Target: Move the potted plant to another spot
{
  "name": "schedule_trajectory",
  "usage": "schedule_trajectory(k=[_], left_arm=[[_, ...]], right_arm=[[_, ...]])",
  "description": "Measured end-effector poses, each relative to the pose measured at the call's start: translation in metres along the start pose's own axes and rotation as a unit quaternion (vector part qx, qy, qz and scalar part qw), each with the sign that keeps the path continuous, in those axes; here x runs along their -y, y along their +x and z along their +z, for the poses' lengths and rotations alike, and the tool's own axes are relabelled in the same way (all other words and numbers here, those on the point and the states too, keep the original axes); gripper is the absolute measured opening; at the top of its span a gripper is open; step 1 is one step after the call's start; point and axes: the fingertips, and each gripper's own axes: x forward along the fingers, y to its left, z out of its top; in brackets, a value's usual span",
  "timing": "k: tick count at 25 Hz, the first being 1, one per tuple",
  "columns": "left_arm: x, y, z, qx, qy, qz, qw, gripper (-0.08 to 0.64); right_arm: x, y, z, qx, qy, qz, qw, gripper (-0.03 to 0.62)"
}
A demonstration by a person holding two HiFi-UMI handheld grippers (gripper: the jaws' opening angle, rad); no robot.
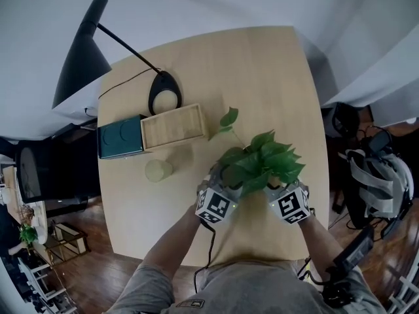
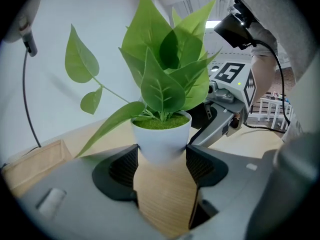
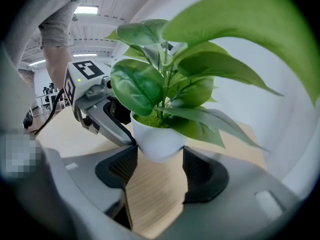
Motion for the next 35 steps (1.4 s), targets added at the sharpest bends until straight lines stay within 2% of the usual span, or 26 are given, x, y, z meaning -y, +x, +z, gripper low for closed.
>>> schedule_trajectory(k=[9, 21, 27, 35], left_arm=[[0.019, -0.051, 0.027, 0.022, 0.004, 0.019, 0.9996, 0.293], [0.02, -0.119, 0.077, 0.074, 0.028, 0.06, 0.9951, 0.291], [0.021, -0.151, 0.073, 0.081, 0.026, 0.071, 0.9938, 0.29], [0.026, -0.194, 0.048, 0.08, 0.017, 0.078, 0.9936, 0.291]], right_arm=[[-0.032, -0.036, 0.034, 0.015, -0.02, -0.006, 1.0, 0.288], [-0.062, -0.072, 0.104, 0.057, -0.075, -0.018, 0.995, 0.285], [-0.089, -0.071, 0.12, 0.062, -0.089, -0.016, 0.994, 0.285], [-0.137, -0.062, 0.127, 0.058, -0.096, -0.007, 0.994, 0.285]])
